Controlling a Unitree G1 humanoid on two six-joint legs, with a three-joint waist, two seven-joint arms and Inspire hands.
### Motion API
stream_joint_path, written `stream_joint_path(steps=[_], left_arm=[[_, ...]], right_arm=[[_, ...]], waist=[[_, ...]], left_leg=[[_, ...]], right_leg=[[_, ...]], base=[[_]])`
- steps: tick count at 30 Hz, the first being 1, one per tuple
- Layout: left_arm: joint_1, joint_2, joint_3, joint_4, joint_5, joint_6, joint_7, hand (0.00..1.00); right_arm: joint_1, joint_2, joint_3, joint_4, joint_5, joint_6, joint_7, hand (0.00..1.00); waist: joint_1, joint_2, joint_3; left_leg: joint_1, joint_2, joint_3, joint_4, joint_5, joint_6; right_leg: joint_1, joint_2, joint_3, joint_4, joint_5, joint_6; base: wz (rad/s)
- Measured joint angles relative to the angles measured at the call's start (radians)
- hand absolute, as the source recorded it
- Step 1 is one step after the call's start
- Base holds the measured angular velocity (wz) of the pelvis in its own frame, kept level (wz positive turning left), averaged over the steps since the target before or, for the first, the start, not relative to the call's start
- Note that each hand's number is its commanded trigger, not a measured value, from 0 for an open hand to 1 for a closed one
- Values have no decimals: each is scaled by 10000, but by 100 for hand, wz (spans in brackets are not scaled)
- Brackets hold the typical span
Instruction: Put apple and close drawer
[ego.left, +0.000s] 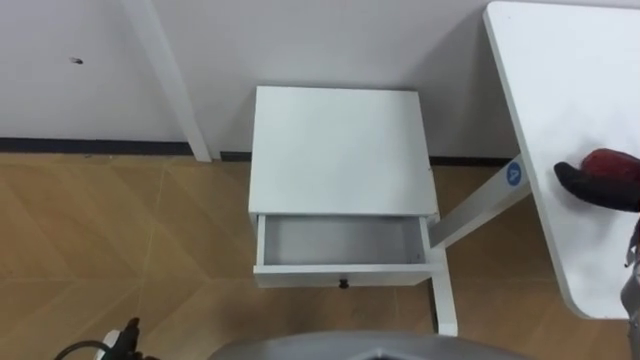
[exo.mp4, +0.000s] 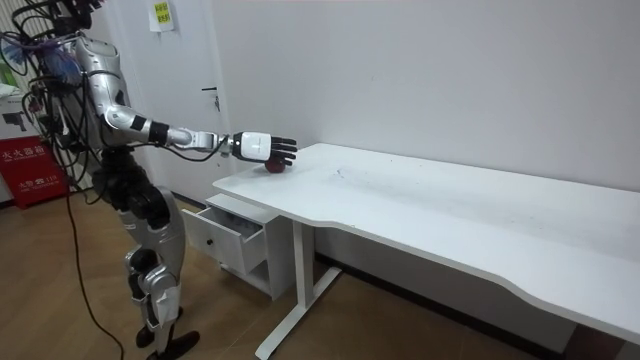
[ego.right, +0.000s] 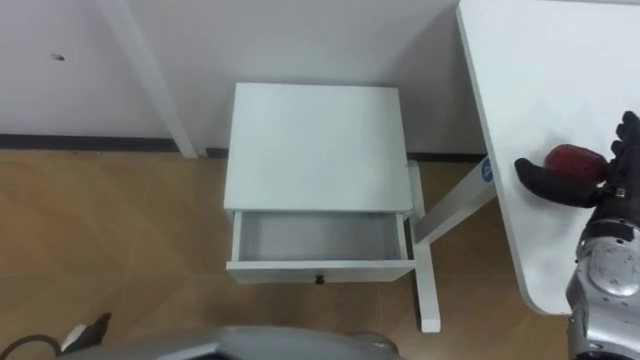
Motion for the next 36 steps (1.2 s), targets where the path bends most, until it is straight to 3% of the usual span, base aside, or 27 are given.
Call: stream_joint_path(steps=[1,10,15,25,31,36], left_arm=[[0,1,0,34,0,-12,1,0],[-23,134,-61,232,4,-136,-2,0],[-83,154,-70,378,12,-137,-6,0],[-151,184,-67,405,12,-169,55,0],[-161,183,-67,581,5,-177,33,0],[-172,202,-357,578,22,-173,-8,0]], right_arm=[[-27,0,0,78,-61,-39,0,100],[-462,-1,44,1034,-603,-277,-20,100],[-898,-2,45,1722,-1081,-533,-56,100],[-931,-2,126,1816,-1287,-571,-192,100],[-940,-3,238,1825,-1291,-576,-244,100],[-928,-6,1013,1039,-1898,-350,-18,100]], waist=[[-2,-5,2],[21,-102,119],[-1,-138,92],[23,-33,22],[42,29,6],[93,20,7]], left_leg=[[0,0,-2,2,0,0],[-26,1,-7,27,0,0],[-33,1,-24,31,0,0],[40,-6,-28,42,0,0],[71,-3,-42,32,0,0],[-23,6,-15,43,10,-17]], right_leg=[[1,-1,-11,1,0,0],[-14,-7,-64,2,1,1],[2,-6,-130,9,1,1],[96,-22,-224,-4,1,2],[131,-19,-243,-1,1,2],[93,18,-213,14,2,0]], base=[[0],[0],[0],[0],[0],[-6]])
